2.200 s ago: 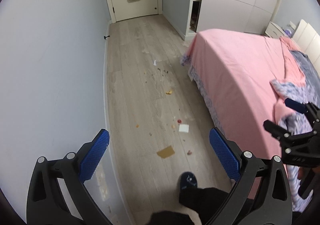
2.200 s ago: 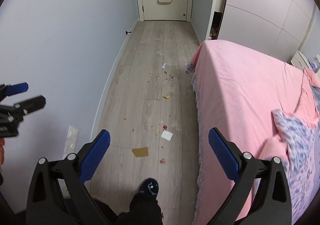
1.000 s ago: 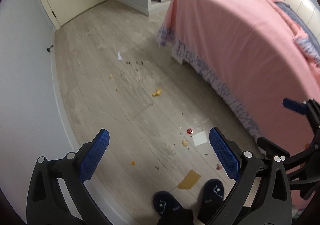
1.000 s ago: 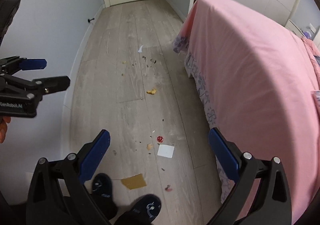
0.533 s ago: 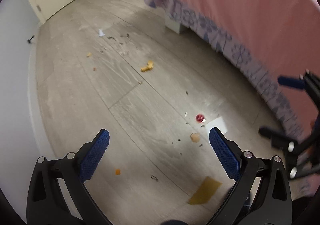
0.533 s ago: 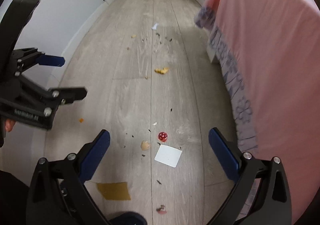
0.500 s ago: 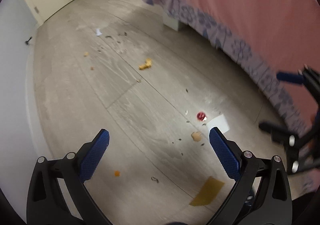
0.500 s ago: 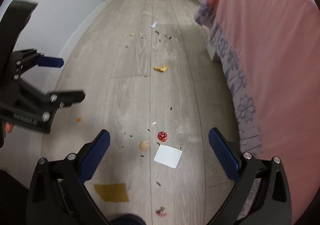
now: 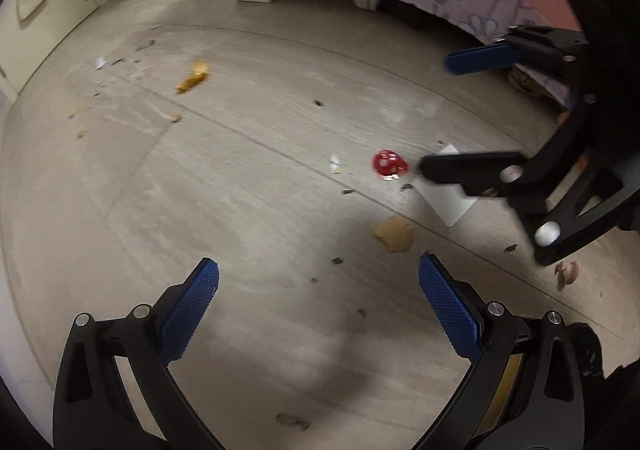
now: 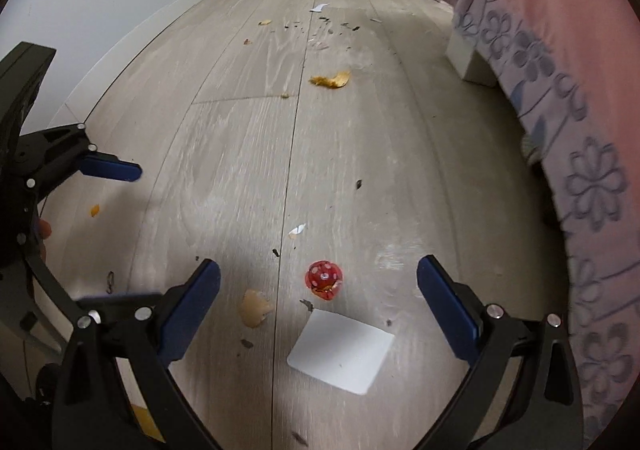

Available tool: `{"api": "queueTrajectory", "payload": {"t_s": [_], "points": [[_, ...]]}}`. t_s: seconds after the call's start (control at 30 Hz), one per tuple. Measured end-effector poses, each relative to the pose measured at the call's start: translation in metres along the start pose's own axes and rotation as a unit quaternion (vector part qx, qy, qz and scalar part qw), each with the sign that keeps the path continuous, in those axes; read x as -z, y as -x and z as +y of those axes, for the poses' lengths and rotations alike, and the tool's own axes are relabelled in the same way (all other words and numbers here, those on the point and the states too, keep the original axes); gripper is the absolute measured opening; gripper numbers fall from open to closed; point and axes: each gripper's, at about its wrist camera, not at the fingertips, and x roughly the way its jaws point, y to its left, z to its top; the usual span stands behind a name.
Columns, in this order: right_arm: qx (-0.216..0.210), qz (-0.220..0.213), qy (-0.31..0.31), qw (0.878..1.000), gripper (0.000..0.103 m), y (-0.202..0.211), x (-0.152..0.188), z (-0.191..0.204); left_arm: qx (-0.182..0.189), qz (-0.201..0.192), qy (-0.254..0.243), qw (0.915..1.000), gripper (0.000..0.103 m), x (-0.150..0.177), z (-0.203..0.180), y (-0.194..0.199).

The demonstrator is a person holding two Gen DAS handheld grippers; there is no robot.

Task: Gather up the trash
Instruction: 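Lower the right tool onto the red ball wrapper while the left tool approaches the tan scrap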

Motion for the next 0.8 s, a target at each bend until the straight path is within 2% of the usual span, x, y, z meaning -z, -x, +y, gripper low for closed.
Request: {"api": "queueTrajectory", "payload": {"t_s": [0.13,0.3,0.77,0.8], "points": [[-0.004,-0.001,-0.004,1.0,0.096,-0.017,0.006,0.0,0.023,-0.007,-0.011,0.9997,0.097,0.002,-0.012,-0.016],[-0.013,0.001,0.005,1.0,0.096,-0.032,0.009,-0.001,0.02,-0.018,-0.057,0.998,0.097,0.006,-0.027,-0.025],[-0.012,0.013,-0.007,1.0,0.095,-0.051,0.012,-0.009,0.031,-0.031,-0.079,0.996,0.097,-0.006,-0.027,-0.039],[-0.013,0.015,-0.012,1.0,0.091,-0.052,0.013,-0.011,0.032,-0.031,-0.08,0.9958,0.097,-0.006,-0.028,-0.039]]}}
